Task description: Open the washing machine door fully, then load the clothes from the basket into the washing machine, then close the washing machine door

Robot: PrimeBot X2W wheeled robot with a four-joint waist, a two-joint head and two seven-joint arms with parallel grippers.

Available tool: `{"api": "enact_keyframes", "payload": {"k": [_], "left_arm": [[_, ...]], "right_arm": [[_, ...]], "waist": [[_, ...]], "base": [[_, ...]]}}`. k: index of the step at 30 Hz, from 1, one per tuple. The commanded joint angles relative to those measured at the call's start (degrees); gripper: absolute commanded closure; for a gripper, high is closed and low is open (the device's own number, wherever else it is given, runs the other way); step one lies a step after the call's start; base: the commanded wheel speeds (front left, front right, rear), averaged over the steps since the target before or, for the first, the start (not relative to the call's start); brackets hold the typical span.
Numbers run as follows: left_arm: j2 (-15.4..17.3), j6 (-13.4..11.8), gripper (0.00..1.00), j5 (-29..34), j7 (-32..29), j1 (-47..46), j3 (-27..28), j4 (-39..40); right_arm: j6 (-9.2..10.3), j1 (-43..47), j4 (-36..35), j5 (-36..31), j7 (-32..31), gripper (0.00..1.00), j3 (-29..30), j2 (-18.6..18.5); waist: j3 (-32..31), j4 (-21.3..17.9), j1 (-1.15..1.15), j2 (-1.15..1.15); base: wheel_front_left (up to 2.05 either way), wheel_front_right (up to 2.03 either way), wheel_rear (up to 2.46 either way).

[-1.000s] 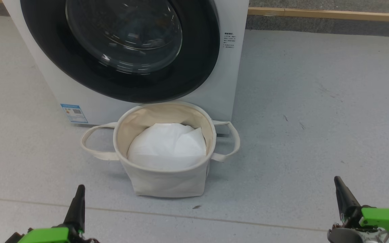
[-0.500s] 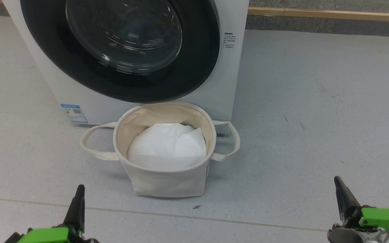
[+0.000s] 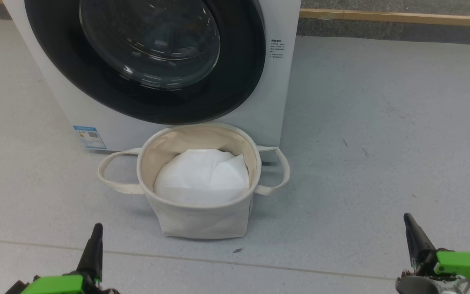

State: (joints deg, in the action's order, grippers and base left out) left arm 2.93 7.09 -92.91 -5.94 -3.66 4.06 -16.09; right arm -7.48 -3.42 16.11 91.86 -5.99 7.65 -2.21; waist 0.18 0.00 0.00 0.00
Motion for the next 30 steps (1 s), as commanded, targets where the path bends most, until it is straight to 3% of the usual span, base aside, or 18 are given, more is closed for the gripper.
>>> {"api": "enact_keyframes", "payload": {"k": [1,30], "left_arm": [[0.3,0.4,1.00,0.4,-0.2,-2.5,2.0,2.1],[0.2,0.4,1.00,0.5,-0.3,-2.5,2.2,2.1]], "right_arm": [[-0.01,-2.8,-2.1,0.3,-0.5,1.00,-1.1,-0.7],[-0.01,-2.8,-2.1,0.3,-0.5,1.00,-1.1,-0.7]], "waist": [[0.0,0.0,0.00,0.00],[0.0,0.0,0.00,0.00]], "base": [[0.00,0.00,0.00],[0.00,0.00,0.00]]}}
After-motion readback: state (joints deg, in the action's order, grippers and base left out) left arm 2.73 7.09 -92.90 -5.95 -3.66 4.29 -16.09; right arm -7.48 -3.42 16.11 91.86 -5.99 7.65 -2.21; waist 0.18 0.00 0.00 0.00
